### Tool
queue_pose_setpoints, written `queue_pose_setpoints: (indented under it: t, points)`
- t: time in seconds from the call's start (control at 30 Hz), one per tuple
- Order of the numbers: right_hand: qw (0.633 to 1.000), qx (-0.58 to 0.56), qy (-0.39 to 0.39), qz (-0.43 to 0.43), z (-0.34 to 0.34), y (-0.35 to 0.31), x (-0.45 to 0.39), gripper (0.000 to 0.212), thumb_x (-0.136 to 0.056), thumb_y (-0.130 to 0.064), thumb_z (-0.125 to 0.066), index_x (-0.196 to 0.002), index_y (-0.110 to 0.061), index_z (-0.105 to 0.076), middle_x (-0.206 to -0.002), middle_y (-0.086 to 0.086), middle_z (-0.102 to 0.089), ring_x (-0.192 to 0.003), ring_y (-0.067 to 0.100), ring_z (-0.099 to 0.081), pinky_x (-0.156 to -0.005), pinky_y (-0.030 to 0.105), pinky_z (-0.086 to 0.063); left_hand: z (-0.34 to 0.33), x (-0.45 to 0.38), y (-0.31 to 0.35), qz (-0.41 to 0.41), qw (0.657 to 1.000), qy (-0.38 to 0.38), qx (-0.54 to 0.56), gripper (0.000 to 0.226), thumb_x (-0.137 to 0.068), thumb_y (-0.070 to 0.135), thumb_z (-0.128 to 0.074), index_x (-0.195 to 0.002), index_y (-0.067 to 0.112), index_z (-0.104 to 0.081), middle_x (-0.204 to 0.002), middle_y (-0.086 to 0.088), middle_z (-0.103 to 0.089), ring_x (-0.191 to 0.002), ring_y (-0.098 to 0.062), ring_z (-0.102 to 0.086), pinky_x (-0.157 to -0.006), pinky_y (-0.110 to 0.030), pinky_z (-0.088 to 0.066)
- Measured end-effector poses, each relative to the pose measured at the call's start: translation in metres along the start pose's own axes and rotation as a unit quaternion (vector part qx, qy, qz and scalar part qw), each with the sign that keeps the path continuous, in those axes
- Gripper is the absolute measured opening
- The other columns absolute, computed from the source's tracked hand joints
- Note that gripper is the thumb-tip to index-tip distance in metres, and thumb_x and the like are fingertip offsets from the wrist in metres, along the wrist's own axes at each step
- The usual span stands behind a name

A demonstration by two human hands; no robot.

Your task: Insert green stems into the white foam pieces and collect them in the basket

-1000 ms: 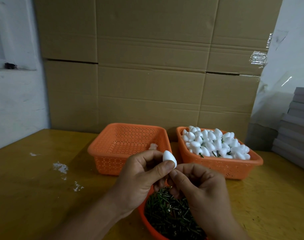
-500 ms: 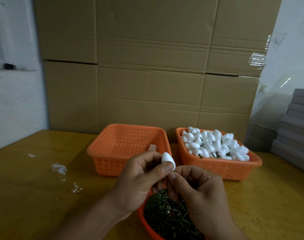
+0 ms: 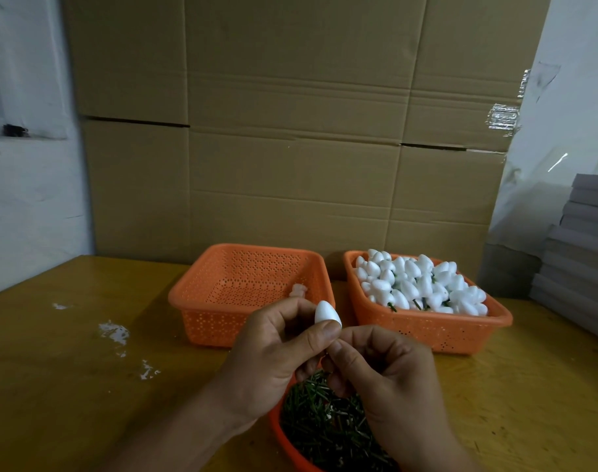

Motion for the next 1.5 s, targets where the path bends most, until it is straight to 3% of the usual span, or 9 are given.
queue_pose_setpoints:
  t: [0.73, 0.93, 1.17, 1.5]
  points:
    - [0.999, 0.018, 0.025, -0.033, 0.007, 0.005, -0.001, 0.016, -0.073, -0.03, -0.073, -0.075, -0.014, -0.075, -0.059, 0.012, -0.07, -0.048, 0.014, -0.061, -0.05, 0.02, -0.048, -0.004, 0.002, 0.003, 0.002, 1.0, 0.001, -0.023, 0.034, -0.082, 0.049, -0.072, -0.091, 0.017, -0.072, -0.064, -0.003, -0.058, -0.056, -0.014, -0.052, -0.052, -0.027, -0.042]
    - [0.996, 0.023, 0.056, -0.058, 0.014, 0.015, -0.004, 0.013, -0.083, -0.001, -0.074, -0.071, -0.006, -0.074, -0.058, 0.015, -0.068, -0.047, 0.015, -0.06, -0.048, 0.021, -0.048, -0.001, 0.001, 0.004, -0.002, 0.998, 0.049, -0.038, 0.048, -0.095, 0.06, -0.053, -0.09, 0.015, -0.068, -0.064, -0.009, -0.052, -0.05, -0.013, -0.046, -0.052, -0.013, -0.041]
    - [0.995, 0.044, 0.067, -0.063, 0.021, 0.017, -0.007, 0.013, -0.084, -0.004, -0.073, -0.074, -0.013, -0.075, -0.064, 0.017, -0.07, -0.051, 0.019, -0.062, -0.051, 0.028, -0.051, -0.002, 0.001, -0.001, 0.024, 0.997, 0.062, -0.027, 0.036, -0.089, 0.051, -0.052, -0.092, 0.021, -0.071, -0.064, -0.007, -0.053, -0.048, -0.011, -0.046, -0.045, -0.017, -0.038]
    - [0.988, 0.056, 0.138, -0.044, 0.045, 0.014, -0.014, 0.007, -0.082, -0.002, -0.074, -0.075, -0.001, -0.072, -0.059, 0.017, -0.067, -0.052, 0.018, -0.06, -0.054, 0.026, -0.053, -0.003, 0.002, -0.003, 0.031, 0.997, 0.063, -0.038, 0.035, -0.089, 0.048, -0.052, -0.084, 0.018, -0.069, -0.061, -0.003, -0.053, -0.047, -0.011, -0.046, -0.045, -0.017, -0.037]
Point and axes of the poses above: each hand's wrist, its own x-axis away from the middle knuckle, its own z-axis out of the back of the hand, y = z × x, the point moved 3 cm from there along -x, towards the middle knuckle
